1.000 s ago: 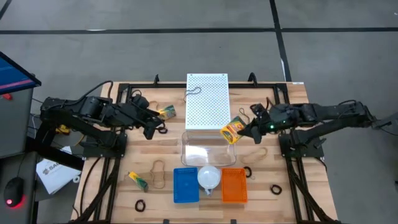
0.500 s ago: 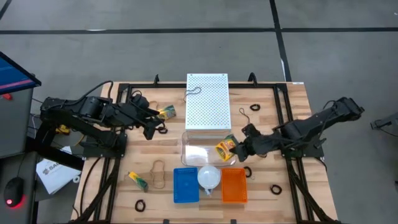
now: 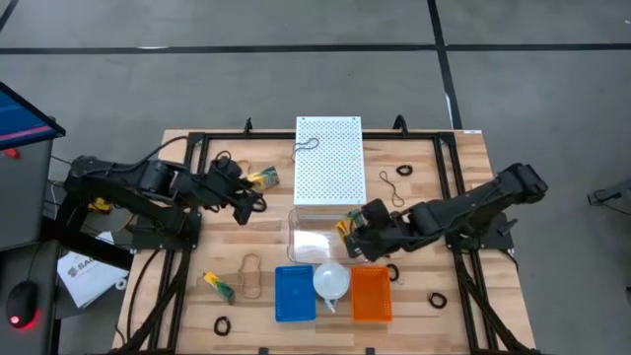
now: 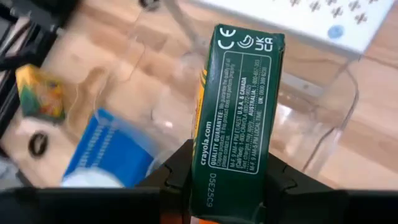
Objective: Pick & Place Office Desk Supplies
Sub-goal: Put the crayon box into the transparent bin
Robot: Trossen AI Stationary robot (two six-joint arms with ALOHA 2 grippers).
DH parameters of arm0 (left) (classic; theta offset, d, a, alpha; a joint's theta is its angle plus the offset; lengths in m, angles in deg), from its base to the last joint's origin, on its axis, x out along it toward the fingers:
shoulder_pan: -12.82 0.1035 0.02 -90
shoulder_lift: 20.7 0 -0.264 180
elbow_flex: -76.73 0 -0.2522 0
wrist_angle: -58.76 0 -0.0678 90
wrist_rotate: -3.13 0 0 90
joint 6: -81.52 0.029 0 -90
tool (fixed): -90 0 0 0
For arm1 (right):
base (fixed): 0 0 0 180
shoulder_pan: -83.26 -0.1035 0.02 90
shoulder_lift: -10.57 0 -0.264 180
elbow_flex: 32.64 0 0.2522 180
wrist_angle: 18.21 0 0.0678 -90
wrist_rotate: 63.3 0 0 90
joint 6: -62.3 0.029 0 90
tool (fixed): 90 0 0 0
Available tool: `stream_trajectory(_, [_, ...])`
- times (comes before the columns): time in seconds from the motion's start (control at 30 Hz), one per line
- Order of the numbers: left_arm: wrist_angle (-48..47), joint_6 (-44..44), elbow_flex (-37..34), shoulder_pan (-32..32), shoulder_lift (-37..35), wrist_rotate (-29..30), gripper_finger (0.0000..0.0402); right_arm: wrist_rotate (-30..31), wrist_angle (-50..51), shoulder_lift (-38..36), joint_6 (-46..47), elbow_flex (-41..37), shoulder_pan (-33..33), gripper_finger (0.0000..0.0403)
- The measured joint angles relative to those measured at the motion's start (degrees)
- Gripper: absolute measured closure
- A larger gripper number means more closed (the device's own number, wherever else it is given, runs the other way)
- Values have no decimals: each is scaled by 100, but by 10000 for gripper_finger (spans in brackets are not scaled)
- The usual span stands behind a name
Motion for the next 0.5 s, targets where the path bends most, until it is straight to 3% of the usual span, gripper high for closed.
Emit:
stream_trajectory(0.3, [669, -447, -885, 0, 2, 97, 202, -132, -32, 266, 601, 30, 23, 306])
stream_trajectory(0.5, [885, -435, -997, 0, 1, 227, 202, -286, -48, 629, 416, 89, 186, 306])
